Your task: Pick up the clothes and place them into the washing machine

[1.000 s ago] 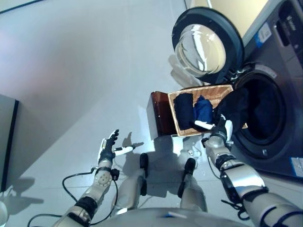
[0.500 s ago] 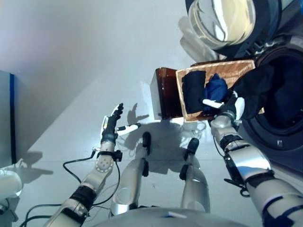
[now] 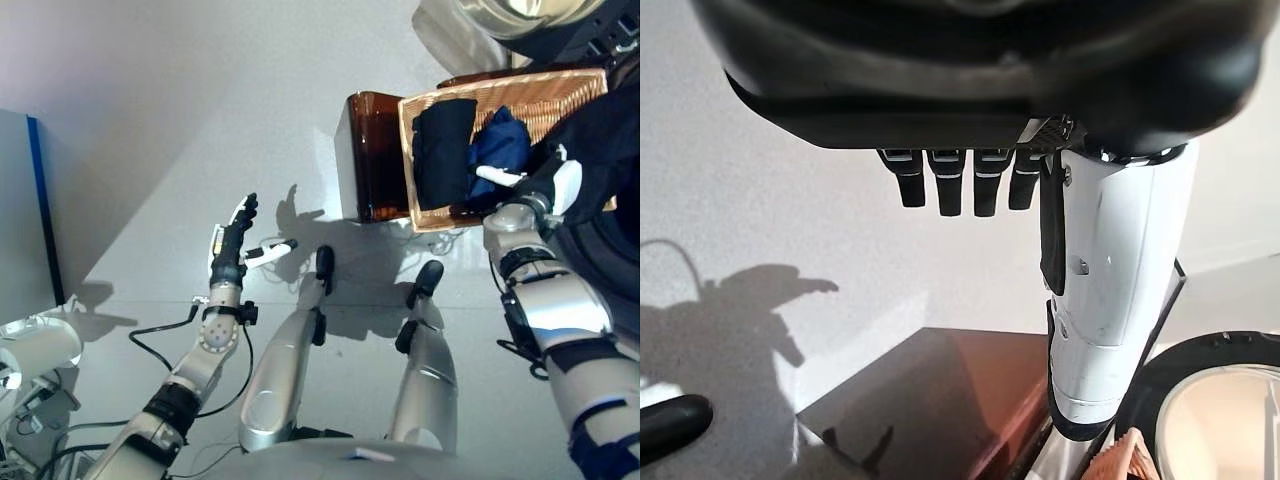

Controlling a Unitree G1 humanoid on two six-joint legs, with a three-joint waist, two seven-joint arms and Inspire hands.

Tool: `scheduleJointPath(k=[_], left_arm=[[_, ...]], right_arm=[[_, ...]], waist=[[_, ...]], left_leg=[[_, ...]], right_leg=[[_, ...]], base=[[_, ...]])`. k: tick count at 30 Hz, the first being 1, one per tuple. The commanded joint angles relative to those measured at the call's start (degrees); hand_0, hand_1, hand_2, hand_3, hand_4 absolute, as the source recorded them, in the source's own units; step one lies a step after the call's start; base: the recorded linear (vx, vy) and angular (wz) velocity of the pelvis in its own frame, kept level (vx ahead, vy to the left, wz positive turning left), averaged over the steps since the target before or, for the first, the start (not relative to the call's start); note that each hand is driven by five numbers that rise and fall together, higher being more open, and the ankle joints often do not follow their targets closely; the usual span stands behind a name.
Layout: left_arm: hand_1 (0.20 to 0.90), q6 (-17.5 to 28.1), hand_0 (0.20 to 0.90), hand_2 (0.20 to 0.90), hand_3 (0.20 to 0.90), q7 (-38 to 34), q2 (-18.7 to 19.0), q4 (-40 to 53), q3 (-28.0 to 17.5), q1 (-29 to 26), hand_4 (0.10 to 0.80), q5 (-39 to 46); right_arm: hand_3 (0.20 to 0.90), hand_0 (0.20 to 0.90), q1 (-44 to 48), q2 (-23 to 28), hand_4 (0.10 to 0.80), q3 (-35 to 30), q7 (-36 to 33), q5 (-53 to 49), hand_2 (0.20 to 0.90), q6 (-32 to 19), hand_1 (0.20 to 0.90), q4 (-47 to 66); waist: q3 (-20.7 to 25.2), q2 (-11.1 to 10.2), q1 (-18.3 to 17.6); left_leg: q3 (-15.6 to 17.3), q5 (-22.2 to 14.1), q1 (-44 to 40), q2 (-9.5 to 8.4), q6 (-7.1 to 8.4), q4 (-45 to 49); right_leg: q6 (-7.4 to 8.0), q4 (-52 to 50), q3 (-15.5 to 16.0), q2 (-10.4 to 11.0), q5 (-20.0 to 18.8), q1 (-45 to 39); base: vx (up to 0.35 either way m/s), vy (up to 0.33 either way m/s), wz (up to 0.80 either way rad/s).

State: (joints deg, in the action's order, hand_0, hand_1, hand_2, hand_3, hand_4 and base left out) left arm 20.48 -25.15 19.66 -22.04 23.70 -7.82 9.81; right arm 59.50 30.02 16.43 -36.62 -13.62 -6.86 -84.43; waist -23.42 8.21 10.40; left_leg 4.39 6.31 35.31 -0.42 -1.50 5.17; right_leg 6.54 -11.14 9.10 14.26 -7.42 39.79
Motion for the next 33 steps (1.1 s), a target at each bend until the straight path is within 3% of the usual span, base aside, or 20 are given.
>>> scheduleJointPath(k=[1,9,10,11,12,13,24,27,28,29,30,33], left_arm=[[0.9,4.68,0.9,0.9,0.9,-2.81,3.41,8.87,-1.22,1.39,0.8,-1.15],[0.9,5.15,0.9,0.9,0.9,-3.67,3.93,13.22,-1.64,1.8,0.8,-1.4],[0.9,5.22,0.9,0.9,0.9,-3.8,4.05,14.43,-1.66,1.78,0.8,-1.71],[0.9,5.26,0.9,0.9,0.9,-3.99,4.11,15.03,-1.7,1.67,0.8,-1.93],[0.9,5.23,0.9,0.9,0.9,-4.05,4.08,15.54,-1.76,1.61,0.8,-2.02],[0.9,5.29,0.9,0.9,0.9,-4.17,4.11,15.79,-1.79,1.47,0.8,-2.31],[0.9,4.9,0.9,0.9,0.9,-5.62,3.78,15.68,-2.26,0.87,0.8,-2.77],[0.9,5.15,0.9,0.9,0.9,-5.43,4.04,15.58,-2.34,0.91,0.8,-2.5],[0.9,5.19,0.9,0.9,0.9,-5.07,4.24,15.59,-2.39,0.88,0.8,-2.3],[0.9,5.18,0.9,0.9,0.9,-5.06,4.22,15.54,-2.37,0.89,0.8,-2.29],[0.9,5.24,0.9,0.9,0.9,-4.74,4.31,15.2,-2.22,0.9,0.8,-2.01],[0.9,5.07,0.9,0.9,0.9,-4.52,4.44,15.21,-2.35,0.94,0.8,-1.77]], right_arm=[[0.9,0.9,4.62,5.9,0.8,5.2,-3.56,3.01,0.9,-0.33,0.9,0.62],[0.9,0.9,7.61,8.16,0.8,7.44,-3.93,5.1,0.9,1.07,0.9,-0.88],[0.801,0.801,7.88,9.2,0.729,7.8,-3.57,5.65,0.801,1.42,0.801,-1.26],[0.532,0.532,8.07,9.86,0.537,7.95,-3.46,5.94,0.532,1.62,0.532,-1.36],[0.409,0.409,8.09,10.26,0.449,8.05,-3.34,6.17,0.409,1.74,0.409,-1.37],[0.2,0.2,8.32,10.87,0.3,8.23,-3.21,6.62,0.2,1.95,0.2,-1.38],[0.2,0.2,9.09,11.77,0.3,7.99,-4.28,8.04,0.2,3.44,0.2,-1.44],[0.2,0.2,9.1,11.97,0.3,7.73,-4.55,7.58,0.2,3.56,0.2,-1.14],[0.2,0.2,9.58,12.25,0.3,7.43,-4.73,7.11,0.2,3.67,0.2,-1.11],[0.2,0.2,9.57,12.24,0.3,7.47,-4.71,7.11,0.2,3.69,0.2,-1.14],[0.2,0.2,9.7,12.85,0.3,6.6,-5.32,6.03,0.2,3.21,0.2,-0.68],[0.2,0.2,8.76,13.17,0.3,3.81,-6.42,2.35,0.2,1.47,0.2,0.81]], waist=[[1.8,1.5,1.18],[1.65,2.53,2.34],[1.44,2.95,2.69],[1.37,3.28,2.9],[1.36,3.46,2.97],[1.37,3.64,3.09],[2.03,4.34,3.11],[2.18,4.16,2.68],[2.01,4.47,2.42],[2.34,4.28,2.44],[2.3,4.58,1.97],[2.39,4.67,1.3]], left_leg=[[-3.21,-1.3,6.51,0.66,4.73,4.77],[-4.3,-2.55,9.46,0.06,5.21,5.25],[-4.62,-2.51,10.32,-0.27,5.23,5.54],[-4.76,-2.46,10.98,-0.5,5.23,5.77],[-4.86,-2.41,11.31,-0.66,5.25,5.9],[-4.97,-2.38,11.67,-0.77,5.24,5.97],[-4.57,-1.98,11.36,-1.44,5.15,5.25],[-3.82,-1.95,9.98,-1.27,5.14,4.4],[-3.03,-0.3,10.05,-1.12,4.84,4.13],[-3.37,-1.84,9.27,-1.21,5.18,3.99],[-2.5,-0.35,9.3,-1.01,4.89,3.88],[-1.72,-0.52,8.52,-0.92,4.92,3.77]], right_leg=[[-0.02,-3.57,-1.52,0.58,4.15,-0.09],[0.43,-6.31,-1.68,1.27,6.77,2.8],[0.44,-7.15,-1.65,1.56,7.17,3.57],[0.48,-7.86,-1.59,1.79,7.32,4.19],[0.48,-8.4,-1.58,2.02,7.52,4.66],[0.51,-8.66,-1.65,2.29,7.66,5.03],[0.4,-8.72,-2.61,2.66,7.36,5.89],[0.62,-6.91,-3.34,2.53,6.5,4.94],[0.25,-5.75,-3.46,2.36,4.36,4.98],[0.7,-5.92,-3.84,2.36,5.92,4.38],[0.24,-4.85,-4.12,2.07,3.95,4.41],[0.33,-3.95,-4.95,1.76,3.63,3.86]], base=[[0.0,0.0,0.0],[0.04,-0.011,0.08],[0.012,0.002,0.17],[0.017,0.008,0.18],[0.013,0.012,0.2],[0.018,0.018,0.22],[0.016,0.033,0.08],[-0.035,0.045,-0.08],[-0.012,0.021,-0.12],[-0.132,0.056,-0.16],[-0.015,0.04,-0.17],[-0.05,0.034,-0.24]])
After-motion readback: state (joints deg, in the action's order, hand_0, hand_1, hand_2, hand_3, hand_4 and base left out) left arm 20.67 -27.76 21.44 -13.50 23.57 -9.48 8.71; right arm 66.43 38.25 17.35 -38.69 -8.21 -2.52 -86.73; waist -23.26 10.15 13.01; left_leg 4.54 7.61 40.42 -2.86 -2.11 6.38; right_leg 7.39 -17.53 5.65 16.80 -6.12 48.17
